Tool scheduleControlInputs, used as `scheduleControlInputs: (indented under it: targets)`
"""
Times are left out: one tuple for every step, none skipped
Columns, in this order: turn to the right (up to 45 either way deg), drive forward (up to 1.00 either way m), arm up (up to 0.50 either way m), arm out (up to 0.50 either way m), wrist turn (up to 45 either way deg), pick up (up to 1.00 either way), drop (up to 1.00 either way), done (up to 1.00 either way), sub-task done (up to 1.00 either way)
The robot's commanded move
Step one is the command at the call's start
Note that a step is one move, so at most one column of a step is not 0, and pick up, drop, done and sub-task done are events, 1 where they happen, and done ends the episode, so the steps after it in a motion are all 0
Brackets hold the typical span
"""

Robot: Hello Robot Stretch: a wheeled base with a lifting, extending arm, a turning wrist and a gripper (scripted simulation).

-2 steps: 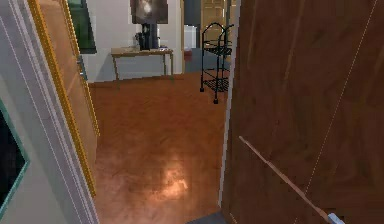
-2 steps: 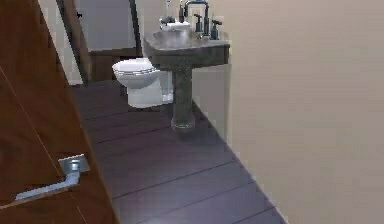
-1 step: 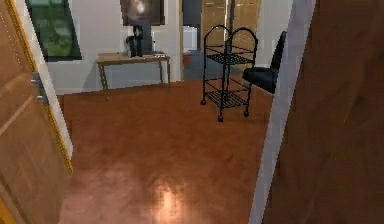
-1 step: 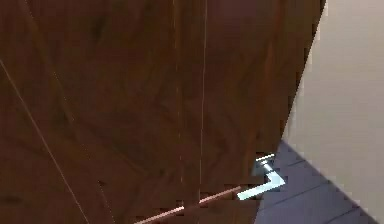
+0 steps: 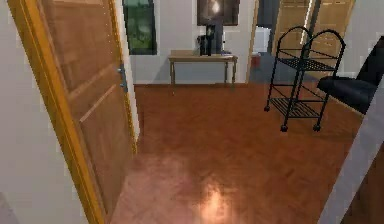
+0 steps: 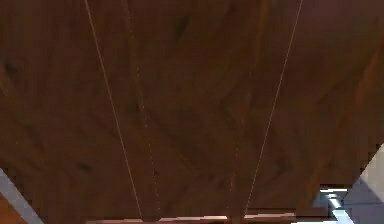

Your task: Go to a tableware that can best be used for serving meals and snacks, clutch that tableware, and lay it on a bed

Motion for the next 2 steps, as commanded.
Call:
scheduleControlInputs:
  targets:
    - [0.0, 1.00, 0.00, 0.00, 0.0, 0.00, 0.00, 0.00, 0.00]
    - [0.0, 1.00, 0.00, 0.00, 0.0, 0.00, 0.00, 0.00, 0.00]
